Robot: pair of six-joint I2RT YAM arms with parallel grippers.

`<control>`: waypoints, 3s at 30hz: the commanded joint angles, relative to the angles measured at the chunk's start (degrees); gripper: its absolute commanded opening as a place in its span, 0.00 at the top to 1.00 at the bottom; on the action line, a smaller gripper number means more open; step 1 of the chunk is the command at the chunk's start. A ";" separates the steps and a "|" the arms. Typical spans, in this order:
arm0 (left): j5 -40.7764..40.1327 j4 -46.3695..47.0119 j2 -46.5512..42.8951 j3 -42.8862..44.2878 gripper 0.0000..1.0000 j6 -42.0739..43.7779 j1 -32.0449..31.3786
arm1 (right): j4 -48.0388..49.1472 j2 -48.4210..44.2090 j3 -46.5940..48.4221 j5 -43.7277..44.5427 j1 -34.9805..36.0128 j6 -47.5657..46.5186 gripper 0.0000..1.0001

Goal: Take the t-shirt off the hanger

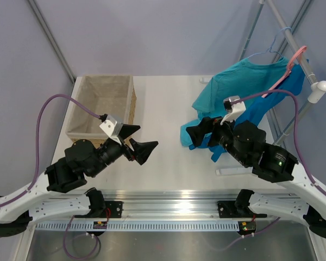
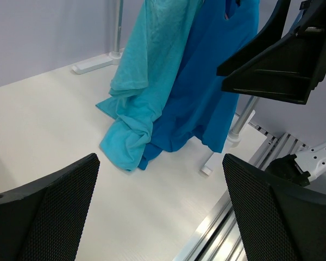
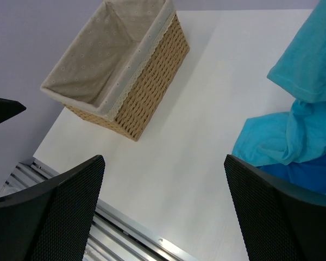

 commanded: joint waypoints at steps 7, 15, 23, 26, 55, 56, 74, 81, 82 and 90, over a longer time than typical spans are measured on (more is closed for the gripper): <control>3.94 2.93 -0.88 0.60 0.01 -1.85 -0.23 | -1.51 -0.32 6.15 4.62 0.52 1.23 0.01; 5.96 1.53 0.00 -2.04 0.01 -4.75 -0.23 | -24.60 15.93 33.65 29.20 0.52 12.82 0.02; 6.39 -0.41 -0.96 -4.85 0.01 -6.07 -0.23 | -31.46 6.81 30.60 51.78 0.52 21.71 0.05; 7.27 -0.41 -1.32 -5.73 0.01 -6.25 -0.15 | -39.18 5.83 30.68 56.65 0.60 26.79 0.05; 8.77 -0.67 -3.87 -10.56 0.01 -6.42 -0.23 | -28.83 17.52 15.91 55.69 -15.65 33.40 0.14; 9.03 -0.58 -3.87 -10.74 0.01 -6.51 -0.23 | -31.10 18.48 16.17 56.04 -16.18 35.84 0.15; 11.93 1.44 -3.16 -11.62 0.01 -8.27 -0.23 | -35.69 20.16 19.69 57.89 -17.85 39.73 0.76; 12.46 1.97 -2.64 -11.79 0.01 -9.06 -0.23 | -37.80 19.37 22.41 58.94 -17.85 39.21 1.00; 12.64 1.97 -2.64 -11.79 0.01 -9.15 -0.23 | -37.89 19.02 22.68 59.03 -17.85 38.68 1.00; 12.81 2.05 -2.46 -11.79 0.01 -9.68 -0.15 | -31.04 16.47 22.95 60.00 -17.85 29.72 1.00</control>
